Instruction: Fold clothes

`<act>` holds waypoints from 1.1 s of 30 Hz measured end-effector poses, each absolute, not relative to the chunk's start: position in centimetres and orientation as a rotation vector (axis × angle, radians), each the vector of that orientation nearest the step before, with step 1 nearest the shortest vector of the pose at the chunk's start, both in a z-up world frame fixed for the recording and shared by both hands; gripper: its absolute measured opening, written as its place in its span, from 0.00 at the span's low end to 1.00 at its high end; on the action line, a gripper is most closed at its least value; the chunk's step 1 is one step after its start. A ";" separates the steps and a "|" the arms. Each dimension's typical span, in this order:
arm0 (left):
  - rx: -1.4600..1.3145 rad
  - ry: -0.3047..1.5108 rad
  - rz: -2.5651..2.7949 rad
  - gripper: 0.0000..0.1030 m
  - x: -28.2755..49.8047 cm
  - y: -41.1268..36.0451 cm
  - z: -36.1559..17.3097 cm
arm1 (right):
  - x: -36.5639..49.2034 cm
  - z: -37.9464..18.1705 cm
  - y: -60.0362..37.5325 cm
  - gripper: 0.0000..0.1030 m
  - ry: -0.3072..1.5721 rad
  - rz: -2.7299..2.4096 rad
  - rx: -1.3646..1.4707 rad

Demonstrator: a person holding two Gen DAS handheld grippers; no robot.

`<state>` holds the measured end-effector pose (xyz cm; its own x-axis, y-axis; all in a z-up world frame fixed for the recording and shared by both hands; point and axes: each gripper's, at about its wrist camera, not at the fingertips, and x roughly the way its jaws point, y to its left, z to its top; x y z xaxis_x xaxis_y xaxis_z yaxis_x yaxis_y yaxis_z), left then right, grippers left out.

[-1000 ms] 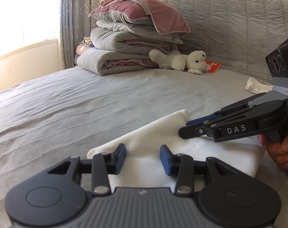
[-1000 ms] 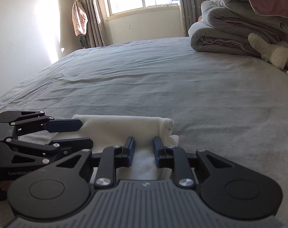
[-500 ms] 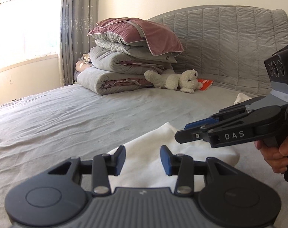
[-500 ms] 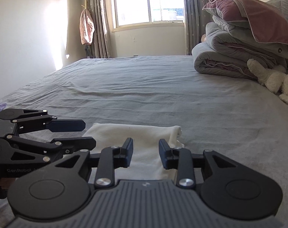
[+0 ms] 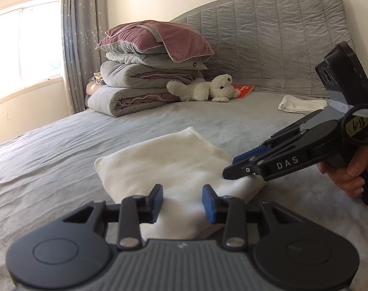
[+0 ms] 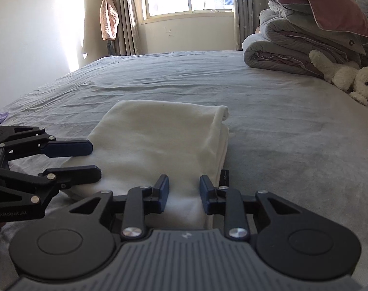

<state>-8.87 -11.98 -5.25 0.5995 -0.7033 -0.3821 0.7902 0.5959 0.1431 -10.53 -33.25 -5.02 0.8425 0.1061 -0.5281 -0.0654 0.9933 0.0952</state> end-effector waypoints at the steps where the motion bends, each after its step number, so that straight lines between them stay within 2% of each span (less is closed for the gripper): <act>1: 0.316 0.301 -0.881 0.35 -8.9 -12.0 -5.2 | -10.6 -5.0 -33.3 0.27 0.562 0.091 0.082; 5: 0.306 0.316 -0.872 0.35 -8.3 -12.0 -5.1 | -10.8 -4.0 -32.9 0.31 0.545 0.075 0.074; 12: 0.317 0.315 -0.863 0.35 -8.5 -12.1 -5.3 | -7.9 -2.2 -32.5 0.31 0.473 0.073 0.073; 16: 0.318 0.316 -0.860 0.35 -8.7 -12.2 -5.3 | -5.6 -3.1 -32.3 0.31 0.511 0.082 0.058; 22: 0.308 0.318 -0.868 0.35 -8.6 -11.9 -5.4 | -5.9 -4.2 -35.1 0.22 0.536 0.045 0.138; 24: 0.299 0.319 -0.869 0.35 -8.5 -11.8 -5.5 | -6.3 -3.9 -35.6 0.31 0.531 0.025 0.163; 30: 0.292 0.321 -0.871 0.35 -8.5 -11.7 -5.6 | -7.3 -2.7 -34.6 0.31 0.493 0.049 0.165; 33: 0.292 0.322 -0.871 0.35 -8.5 -11.6 -5.6 | -7.5 -2.5 -32.8 0.36 0.488 0.089 0.113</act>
<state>-8.52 -11.57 -5.62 0.6017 -0.6967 -0.3907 0.7833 0.6103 0.1181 -7.47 -32.83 -2.54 0.8796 0.1123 -0.4623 -0.0585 0.9899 0.1292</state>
